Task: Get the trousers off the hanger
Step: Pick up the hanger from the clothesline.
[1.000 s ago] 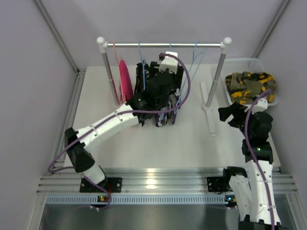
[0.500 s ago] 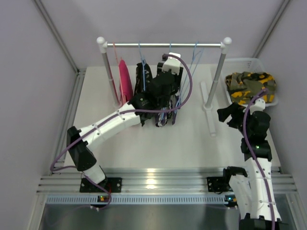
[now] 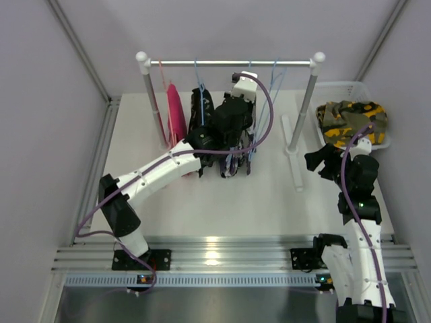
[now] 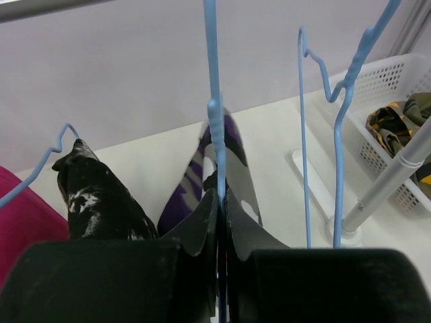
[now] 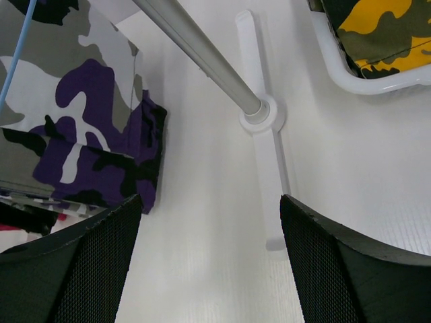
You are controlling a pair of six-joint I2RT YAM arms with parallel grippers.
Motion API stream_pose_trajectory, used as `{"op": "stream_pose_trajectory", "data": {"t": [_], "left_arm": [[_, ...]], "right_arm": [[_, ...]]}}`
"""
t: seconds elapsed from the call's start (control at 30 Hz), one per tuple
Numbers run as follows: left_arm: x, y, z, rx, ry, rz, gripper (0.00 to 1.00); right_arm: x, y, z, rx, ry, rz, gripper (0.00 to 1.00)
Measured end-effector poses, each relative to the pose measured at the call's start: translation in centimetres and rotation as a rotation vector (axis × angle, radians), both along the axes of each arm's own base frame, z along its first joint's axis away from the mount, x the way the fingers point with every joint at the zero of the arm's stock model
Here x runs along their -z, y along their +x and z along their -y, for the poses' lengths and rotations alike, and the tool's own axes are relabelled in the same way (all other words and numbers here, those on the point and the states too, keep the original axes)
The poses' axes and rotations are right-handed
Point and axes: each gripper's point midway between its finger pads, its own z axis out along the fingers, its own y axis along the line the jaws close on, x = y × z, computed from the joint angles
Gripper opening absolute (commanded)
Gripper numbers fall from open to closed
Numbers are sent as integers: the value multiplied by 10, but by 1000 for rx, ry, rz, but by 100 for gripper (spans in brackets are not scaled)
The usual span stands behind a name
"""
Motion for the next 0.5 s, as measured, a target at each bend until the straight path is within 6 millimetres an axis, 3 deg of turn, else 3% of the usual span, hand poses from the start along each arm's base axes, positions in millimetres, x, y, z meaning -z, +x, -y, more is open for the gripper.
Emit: {"op": "stream_pose_trajectory", "data": {"t": [0.03,0.5], "left_arm": [[0,1,1,0,0,-1,0],[-2,-1,4,32,28,1,0]], "right_arm": [[0,0,0,0,0,0,82],[-1,0,0,0,0,3,82]]}}
